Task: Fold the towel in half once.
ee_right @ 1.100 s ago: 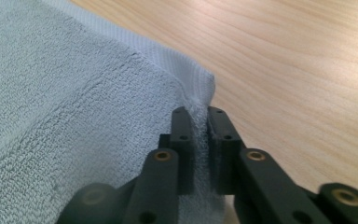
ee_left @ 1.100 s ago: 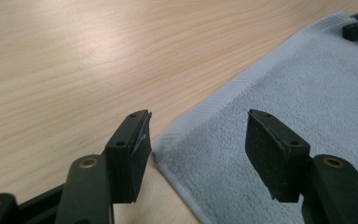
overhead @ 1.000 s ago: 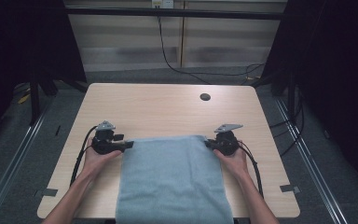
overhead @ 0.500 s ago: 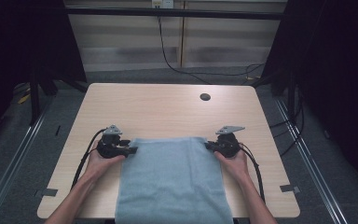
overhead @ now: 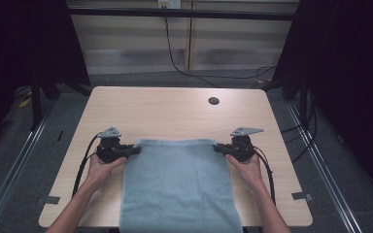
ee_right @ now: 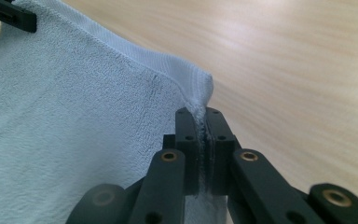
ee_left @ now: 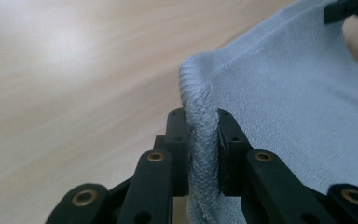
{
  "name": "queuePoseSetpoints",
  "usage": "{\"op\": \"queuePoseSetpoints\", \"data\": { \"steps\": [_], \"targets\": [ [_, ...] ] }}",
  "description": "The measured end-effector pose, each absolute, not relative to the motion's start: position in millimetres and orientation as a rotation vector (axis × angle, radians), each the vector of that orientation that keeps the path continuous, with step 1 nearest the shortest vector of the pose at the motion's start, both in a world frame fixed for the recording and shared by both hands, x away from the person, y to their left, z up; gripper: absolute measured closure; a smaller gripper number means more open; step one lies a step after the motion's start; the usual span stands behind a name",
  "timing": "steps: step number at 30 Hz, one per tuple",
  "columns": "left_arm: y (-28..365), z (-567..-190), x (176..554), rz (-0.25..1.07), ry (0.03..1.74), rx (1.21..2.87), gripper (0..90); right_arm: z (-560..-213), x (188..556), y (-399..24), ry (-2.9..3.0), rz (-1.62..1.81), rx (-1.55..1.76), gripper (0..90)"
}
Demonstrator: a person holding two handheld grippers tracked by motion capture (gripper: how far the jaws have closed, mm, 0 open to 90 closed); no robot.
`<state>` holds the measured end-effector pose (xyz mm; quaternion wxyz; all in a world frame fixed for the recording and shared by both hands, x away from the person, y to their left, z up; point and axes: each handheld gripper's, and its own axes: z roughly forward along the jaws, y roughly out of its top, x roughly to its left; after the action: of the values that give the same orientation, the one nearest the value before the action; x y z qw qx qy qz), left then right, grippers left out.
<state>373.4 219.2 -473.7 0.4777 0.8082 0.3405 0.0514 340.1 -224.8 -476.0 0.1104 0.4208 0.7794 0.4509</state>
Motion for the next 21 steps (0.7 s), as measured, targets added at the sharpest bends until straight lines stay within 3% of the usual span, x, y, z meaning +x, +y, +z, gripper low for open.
{"op": "queuePoseSetpoints", "data": {
  "steps": [10,21],
  "targets": [
    [218,-408,389,0.206,0.753,1.887,78.2,-412,348,-244,2.132,1.452,1.187,86.9],
    [214,-346,415,0.283,0.745,1.794,78.7,-340,386,-251,2.028,1.472,1.139,87.1]
  ]
}}
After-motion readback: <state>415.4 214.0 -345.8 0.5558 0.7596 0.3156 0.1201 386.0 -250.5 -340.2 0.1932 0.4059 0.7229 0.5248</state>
